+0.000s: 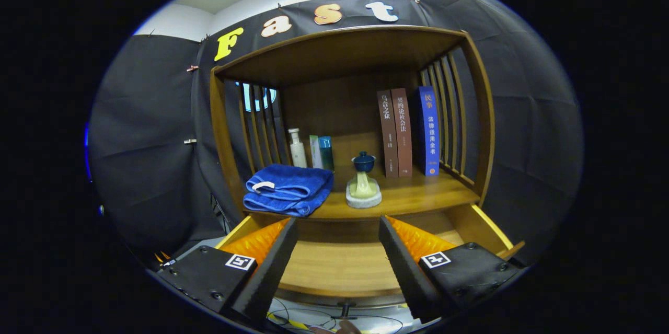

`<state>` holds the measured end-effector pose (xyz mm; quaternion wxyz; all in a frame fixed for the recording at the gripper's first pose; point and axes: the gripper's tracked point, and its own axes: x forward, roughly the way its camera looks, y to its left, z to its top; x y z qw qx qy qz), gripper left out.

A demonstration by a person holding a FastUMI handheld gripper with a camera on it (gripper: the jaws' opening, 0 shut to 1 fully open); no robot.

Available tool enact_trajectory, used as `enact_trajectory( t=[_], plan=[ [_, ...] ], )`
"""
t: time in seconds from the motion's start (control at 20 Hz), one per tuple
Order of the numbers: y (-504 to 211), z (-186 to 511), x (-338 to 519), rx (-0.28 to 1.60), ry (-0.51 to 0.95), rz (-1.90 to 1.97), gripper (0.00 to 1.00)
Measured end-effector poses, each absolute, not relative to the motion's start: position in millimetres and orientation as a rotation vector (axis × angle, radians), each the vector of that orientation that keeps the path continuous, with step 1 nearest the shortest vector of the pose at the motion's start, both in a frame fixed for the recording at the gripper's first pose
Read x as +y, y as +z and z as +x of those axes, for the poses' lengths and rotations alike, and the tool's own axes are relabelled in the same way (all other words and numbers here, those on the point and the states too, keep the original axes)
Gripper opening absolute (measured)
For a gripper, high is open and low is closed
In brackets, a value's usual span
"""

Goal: Pull open the drawer, take out the items inside it, and place them on the countertop above the cabinet.

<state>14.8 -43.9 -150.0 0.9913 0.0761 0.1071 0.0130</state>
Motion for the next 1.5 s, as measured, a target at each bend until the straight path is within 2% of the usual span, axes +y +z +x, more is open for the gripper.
enact_trajectory(
  t=[0.35, 0.6, 0.95, 1.05, 1.25, 1.5],
  plan=[
    [-231, -41, -44, 0.221, -0.035, 0.152, 0.99],
    [-272, -48, -35, 0.239, -0.041, 0.112, 0.99],
    [-281, -35, -41, 0.255, -0.063, 0.121, 0.97],
    [-282, -37, -51, 0.261, -0.117, 0.104, 0.97],
    [-280, -34, -45, 0.240, -0.135, 0.085, 0.99],
    [-280, 1, -48, 0.258, -0.139, 0.093, 0.99]
  ],
)
